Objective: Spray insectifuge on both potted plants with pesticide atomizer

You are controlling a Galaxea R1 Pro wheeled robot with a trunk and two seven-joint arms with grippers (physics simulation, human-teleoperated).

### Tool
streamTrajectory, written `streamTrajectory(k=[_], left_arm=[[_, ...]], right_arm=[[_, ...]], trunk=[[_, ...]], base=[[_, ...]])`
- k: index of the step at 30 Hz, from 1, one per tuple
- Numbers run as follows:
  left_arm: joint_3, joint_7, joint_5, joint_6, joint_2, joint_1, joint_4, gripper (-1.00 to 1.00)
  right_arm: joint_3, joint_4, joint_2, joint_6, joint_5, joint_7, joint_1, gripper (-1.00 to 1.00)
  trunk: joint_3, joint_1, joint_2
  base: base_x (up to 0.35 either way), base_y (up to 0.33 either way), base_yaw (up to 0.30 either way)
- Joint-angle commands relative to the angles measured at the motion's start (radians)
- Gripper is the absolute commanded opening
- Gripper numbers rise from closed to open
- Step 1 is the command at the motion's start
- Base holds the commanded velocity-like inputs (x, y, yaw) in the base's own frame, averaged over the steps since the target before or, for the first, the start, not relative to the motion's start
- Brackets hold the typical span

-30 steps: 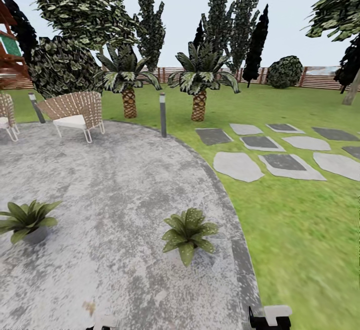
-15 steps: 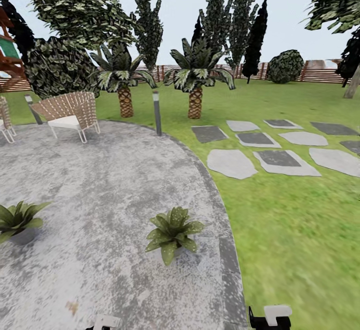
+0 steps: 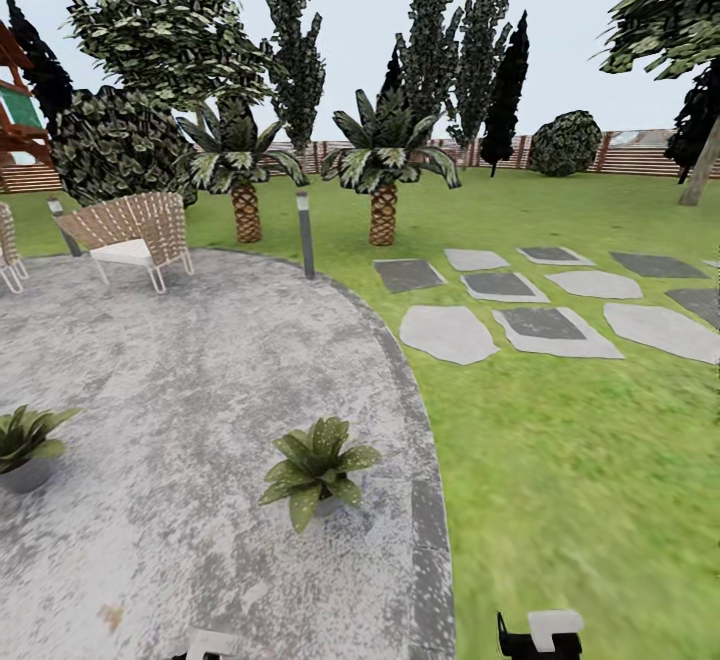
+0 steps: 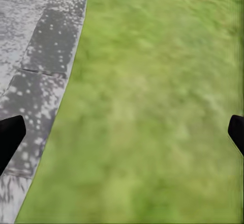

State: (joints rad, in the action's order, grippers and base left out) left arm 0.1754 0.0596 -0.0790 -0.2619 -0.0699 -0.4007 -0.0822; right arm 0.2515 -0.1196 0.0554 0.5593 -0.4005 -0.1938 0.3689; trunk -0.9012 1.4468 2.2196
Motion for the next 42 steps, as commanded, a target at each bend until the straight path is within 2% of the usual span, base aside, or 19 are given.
streamTrajectory(k=[1,14,20,24,42], left_arm=[[0.006,0.003,-0.008,-0.003,-0.001,-0.001,0.001,-1.00],[0.006,0.003,-0.008,-0.003,-0.002,0.000,0.001,-1.00],[0.007,0.003,-0.007,-0.003,-0.002,0.000,0.002,-1.00],[0.007,0.003,-0.007,-0.003,-0.004,0.000,0.002,-1.00],[0.007,0.003,-0.007,-0.003,-0.004,0.002,0.002,-1.00]], right_arm=[[0.005,0.001,0.000,0.002,-0.011,-0.005,0.001,1.00],[0.004,0.001,0.000,0.002,-0.011,-0.005,0.001,1.00],[0.004,0.001,-0.001,0.002,-0.011,-0.006,0.001,1.00],[0.003,0.001,-0.002,0.002,-0.011,-0.006,0.001,1.00],[0.003,0.001,-0.002,0.002,-0.012,-0.006,0.001,1.00]], trunk=[[-0.001,0.000,0.000],[-0.001,0.000,0.000],[-0.001,0.000,0.000],[-0.001,0.000,0.000],[-0.001,0.000,0.000]], base=[[0.000,-0.273,0.000],[0.001,-0.273,-0.003],[0.086,-0.273,-0.238],[0.201,-0.228,-0.206],[0.281,-0.143,-0.004]])
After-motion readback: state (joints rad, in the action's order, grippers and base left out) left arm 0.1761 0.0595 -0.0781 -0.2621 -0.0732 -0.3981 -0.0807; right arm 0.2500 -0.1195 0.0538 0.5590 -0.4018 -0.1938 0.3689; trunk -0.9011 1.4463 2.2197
